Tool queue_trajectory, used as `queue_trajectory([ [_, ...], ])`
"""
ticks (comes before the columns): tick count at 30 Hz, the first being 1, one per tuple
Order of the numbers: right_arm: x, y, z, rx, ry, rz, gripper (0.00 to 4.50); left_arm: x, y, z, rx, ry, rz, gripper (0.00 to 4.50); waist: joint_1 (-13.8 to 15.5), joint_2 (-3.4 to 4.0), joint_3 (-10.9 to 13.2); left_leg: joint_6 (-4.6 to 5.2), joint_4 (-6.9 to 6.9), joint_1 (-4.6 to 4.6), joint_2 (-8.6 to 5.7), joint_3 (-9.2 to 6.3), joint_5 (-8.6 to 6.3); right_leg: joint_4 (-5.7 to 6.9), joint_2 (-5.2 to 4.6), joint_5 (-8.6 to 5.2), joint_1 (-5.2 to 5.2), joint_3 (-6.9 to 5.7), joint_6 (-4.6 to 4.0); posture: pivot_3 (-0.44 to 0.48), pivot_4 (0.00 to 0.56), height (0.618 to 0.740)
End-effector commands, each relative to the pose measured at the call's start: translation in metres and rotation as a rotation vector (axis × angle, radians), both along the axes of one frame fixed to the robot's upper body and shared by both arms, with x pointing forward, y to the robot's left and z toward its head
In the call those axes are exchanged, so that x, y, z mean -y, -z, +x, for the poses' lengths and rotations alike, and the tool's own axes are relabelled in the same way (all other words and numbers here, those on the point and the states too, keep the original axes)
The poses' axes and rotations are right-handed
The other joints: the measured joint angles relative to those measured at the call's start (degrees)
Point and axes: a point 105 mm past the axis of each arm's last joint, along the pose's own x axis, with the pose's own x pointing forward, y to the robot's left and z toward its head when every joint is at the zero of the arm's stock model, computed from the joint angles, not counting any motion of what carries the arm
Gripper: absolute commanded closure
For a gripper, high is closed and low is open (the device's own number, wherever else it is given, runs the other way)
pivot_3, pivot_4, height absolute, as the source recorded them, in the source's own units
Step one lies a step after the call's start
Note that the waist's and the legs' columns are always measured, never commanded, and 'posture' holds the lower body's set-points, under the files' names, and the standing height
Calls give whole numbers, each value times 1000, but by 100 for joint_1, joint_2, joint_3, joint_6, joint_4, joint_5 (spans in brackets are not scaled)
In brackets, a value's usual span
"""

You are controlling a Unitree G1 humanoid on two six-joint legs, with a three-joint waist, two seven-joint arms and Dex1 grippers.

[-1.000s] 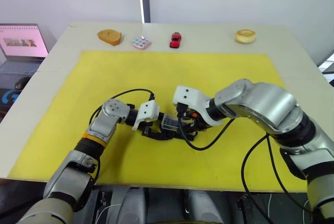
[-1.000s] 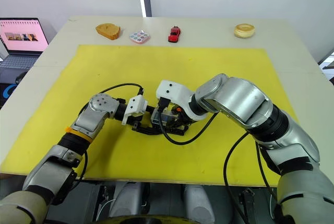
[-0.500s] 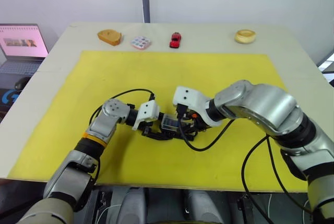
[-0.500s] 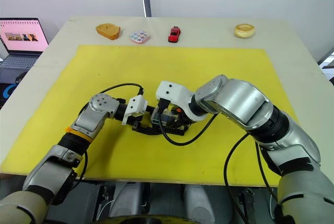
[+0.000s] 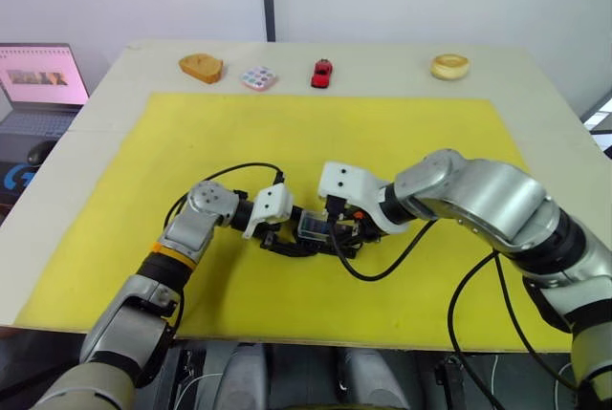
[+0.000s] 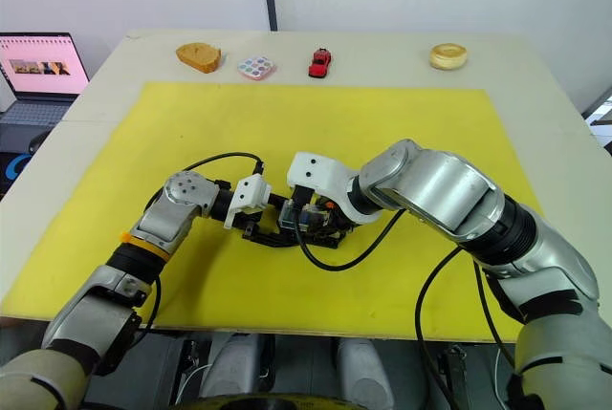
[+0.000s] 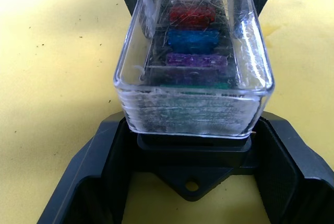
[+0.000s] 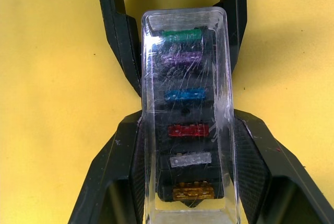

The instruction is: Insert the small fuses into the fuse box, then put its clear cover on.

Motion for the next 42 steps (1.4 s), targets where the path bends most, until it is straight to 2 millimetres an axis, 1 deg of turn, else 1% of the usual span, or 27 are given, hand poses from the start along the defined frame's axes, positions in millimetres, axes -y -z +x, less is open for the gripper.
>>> queue_trajectory([
  [1,0,-1,-2,5,-19,-3,2829,2,12,-4,-15,9,44,1913,0,0,0,0,0,0,0,0,0,0,0,0,0,0,0,0,150,740],
  [4,-1,-4,-3,9,-28,4,2829,2,12,-5,-15,9,44,1913,-1,0,0,0,0,0,0,0,0,0,0,0,0,0,0,0,150,740],
  [8,-1,-2,-5,-5,-39,2,2829,2,12,-5,-14,6,40,1913,0,0,0,0,0,0,0,0,0,0,0,0,0,0,0,0,150,740],
  [10,-1,-1,-5,-6,-37,1,1801,3,11,-4,-13,4,38,1913,0,0,0,0,0,0,0,0,0,-1,0,-1,0,0,-1,0,150,740],
  [11,-1,-1,-4,-5,-36,3,1455,3,11,-4,-13,3,38,1913,-1,0,0,0,0,0,0,0,0,-2,0,-1,0,0,-1,0,150,740],
  [19,-1,-5,-2,12,-37,12,1455,3,12,-4,-15,-4,34,1913,-4,0,0,0,-1,-1,0,0,0,-2,0,-1,-1,0,-2,0,150,740],
  [23,-1,-15,2,34,-34,32,1455,3,12,-5,-16,-4,33,1913,-4,0,0,0,-1,-1,0,0,0,-2,0,-1,-1,0,-2,0,150,740],
  [28,0,-26,0,53,-53,45,1455,3,13,-5,-17,-4,33,1913,-3,0,0,0,-1,-1,0,0,0,-3,-1,-3,-1,0,-5,0,150,740],
  [32,3,-41,-2,70,-58,74,1455,3,12,-5,-16,-5,33,1913,-2,0,0,0,-1,-1,0,0,0,-3,-1,-6,-1,0,-12,0,150,740],
  [36,9,-68,-8,111,-74,151,1455,2,13,-5,-19,-5,36,1913,-2,-1,0,0,-1,-2,0,0,0,-4,-2,-7,-2,0,-12,0,150,740],
  [37,8,-72,-10,127,-87,180,1455,2,13,-6,-20,-5,37,1913,-2,-1,0,0,-2,-2,0,1,0,-5,-2,-7,-2,1,-12,0,150,740],
  [39,7,-73,-12,140,-105,236,1455,1,14,-6,-21,-4,39,1913,-4,-1,0,1,-3,-2,0,0,-1,-5,-2,-6,-2,1,-10,0,150,740],
  [40,6,-72,-12,139,-104,265,1717,1,14,-6,-21,-4,40,1913,-4,-1,0,1,-4,-2,0,-1,-1,-5,-2,-6,-1,-1,-10,0,150,740],
  [42,7,-62,-12,145,-101,295,2281,1,15,-7,-22,-2,41,1913,-5,-1,0,1,-4,-2,0,0,-1,-6,-1,-5,-1,0,-9,0,150,740],
])
